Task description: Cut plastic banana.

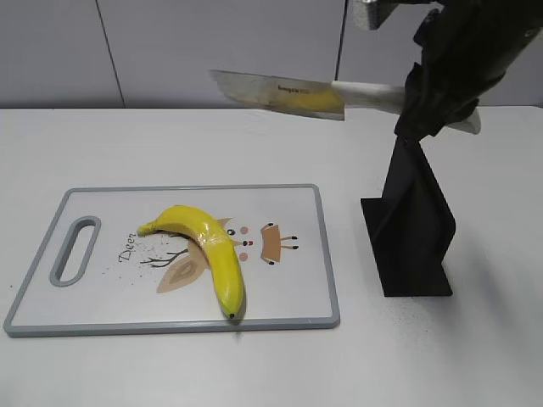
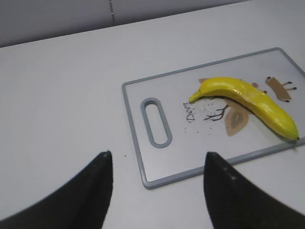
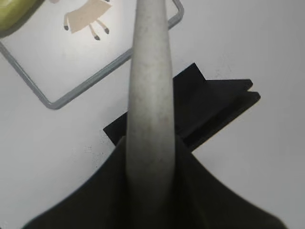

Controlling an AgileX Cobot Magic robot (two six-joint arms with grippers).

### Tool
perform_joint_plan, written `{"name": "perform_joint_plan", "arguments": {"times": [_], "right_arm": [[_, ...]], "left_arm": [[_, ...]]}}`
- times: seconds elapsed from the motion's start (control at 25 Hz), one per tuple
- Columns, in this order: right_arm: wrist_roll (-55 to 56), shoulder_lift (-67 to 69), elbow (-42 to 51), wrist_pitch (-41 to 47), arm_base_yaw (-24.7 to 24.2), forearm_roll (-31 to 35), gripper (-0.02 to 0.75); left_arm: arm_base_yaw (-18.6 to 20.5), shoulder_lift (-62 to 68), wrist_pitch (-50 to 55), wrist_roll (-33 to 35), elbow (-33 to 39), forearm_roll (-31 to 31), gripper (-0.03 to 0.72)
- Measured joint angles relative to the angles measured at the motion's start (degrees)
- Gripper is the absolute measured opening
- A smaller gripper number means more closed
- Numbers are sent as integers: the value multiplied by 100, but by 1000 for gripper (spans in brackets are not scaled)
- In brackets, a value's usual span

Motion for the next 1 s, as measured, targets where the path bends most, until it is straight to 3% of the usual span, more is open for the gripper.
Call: {"name": "perform_joint_plan", "arguments": {"times": [0.2, 0.4, 0.72, 1.0], "right_arm": [[-899, 382, -273, 0, 0, 197, 162], [-2570, 699, -527, 261, 0, 618, 162], [-4036, 1074, -604, 454, 0, 1402, 162], [-4398, 1126, -610, 454, 5, 1682, 162]], "left_arm": [[-58, 1308, -92, 1321, -396, -574, 611], [-367, 2745, 174, 2233, -1335, -674, 605], [-1358, 4896, 788, 3367, -3059, -532, 594], [-1979, 6206, 1015, 3806, -3775, -406, 591]]}}
